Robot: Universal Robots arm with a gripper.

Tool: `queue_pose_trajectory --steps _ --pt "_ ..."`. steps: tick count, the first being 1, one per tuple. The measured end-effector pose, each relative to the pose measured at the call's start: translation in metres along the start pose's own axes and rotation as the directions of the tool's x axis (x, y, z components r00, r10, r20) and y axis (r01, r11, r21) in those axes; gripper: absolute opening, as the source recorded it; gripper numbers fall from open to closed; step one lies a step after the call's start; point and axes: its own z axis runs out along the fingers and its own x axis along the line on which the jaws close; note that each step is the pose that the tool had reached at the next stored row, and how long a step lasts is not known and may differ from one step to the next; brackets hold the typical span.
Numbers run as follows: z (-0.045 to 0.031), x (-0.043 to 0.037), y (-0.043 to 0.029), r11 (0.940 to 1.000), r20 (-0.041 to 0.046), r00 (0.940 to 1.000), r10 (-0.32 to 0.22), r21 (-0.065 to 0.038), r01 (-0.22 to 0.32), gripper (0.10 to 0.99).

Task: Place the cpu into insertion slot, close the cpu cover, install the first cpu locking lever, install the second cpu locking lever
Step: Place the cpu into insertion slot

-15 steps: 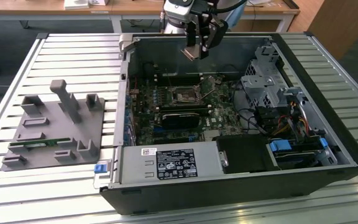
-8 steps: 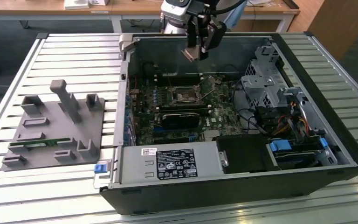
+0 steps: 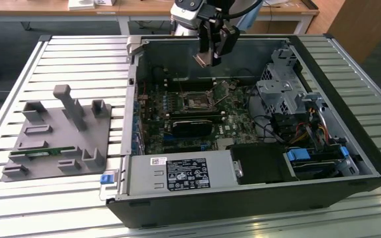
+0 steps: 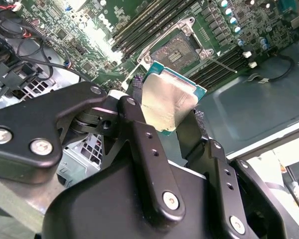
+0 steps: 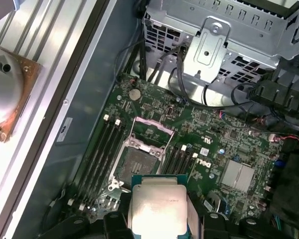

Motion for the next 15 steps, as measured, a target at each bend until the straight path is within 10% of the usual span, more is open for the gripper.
queue_pose_trajectory --steps 15 --pt "0.0076 -0.0001 -0.0006 0.9999 0.0016 0.9999 0.016 0.0 -0.016 0.525"
